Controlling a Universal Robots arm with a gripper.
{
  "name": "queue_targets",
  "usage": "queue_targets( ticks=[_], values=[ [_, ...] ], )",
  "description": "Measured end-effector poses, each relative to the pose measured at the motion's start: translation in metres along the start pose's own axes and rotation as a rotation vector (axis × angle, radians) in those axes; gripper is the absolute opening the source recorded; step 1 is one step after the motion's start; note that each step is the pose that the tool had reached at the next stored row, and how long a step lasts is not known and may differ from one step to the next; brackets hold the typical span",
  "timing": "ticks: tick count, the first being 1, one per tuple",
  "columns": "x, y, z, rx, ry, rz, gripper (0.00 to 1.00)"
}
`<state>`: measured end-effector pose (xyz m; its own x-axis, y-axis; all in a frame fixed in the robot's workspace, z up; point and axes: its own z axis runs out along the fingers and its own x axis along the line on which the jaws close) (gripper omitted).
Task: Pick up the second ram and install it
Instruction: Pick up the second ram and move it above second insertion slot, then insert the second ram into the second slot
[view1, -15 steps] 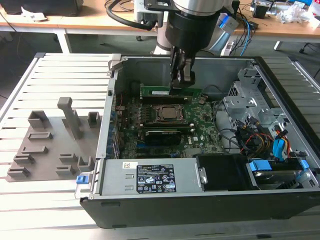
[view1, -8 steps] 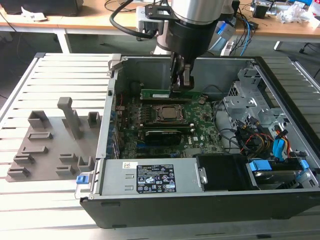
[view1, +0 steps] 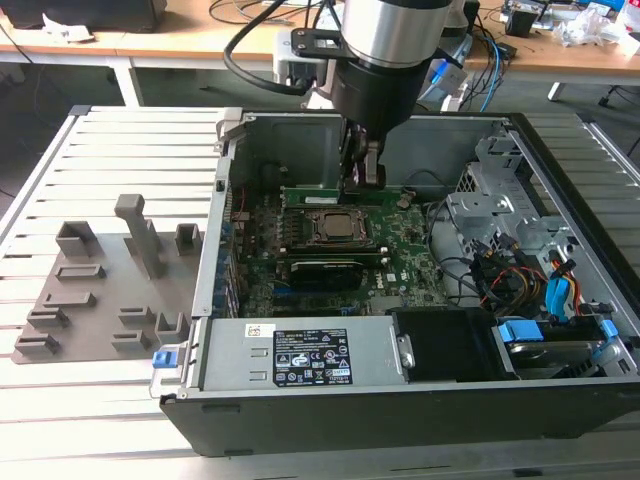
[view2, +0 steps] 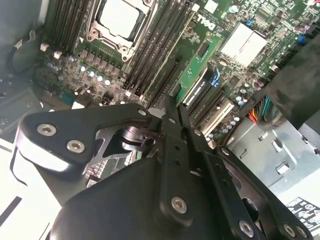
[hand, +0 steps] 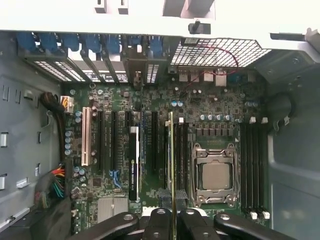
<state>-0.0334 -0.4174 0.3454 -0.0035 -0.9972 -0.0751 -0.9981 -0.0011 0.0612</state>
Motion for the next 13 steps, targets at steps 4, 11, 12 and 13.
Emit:
queue_targets(
  ticks=[4, 11, 12, 13],
  values=[
    [0.0002, -0.0004, 0.0039, -0.0004, 0.0001, 0.0, 0.14],
    [0.0002, -0.0004, 0.004, -0.0003, -0.0006, 0.0, 0.14],
    [0.0002, -0.0004, 0.0041, -0.0003, -0.0009, 0.0, 0.14],
    [0.0003, -0.0004, 0.0044, -0.0003, -0.0016, 0.0, 0.14]
  ],
)
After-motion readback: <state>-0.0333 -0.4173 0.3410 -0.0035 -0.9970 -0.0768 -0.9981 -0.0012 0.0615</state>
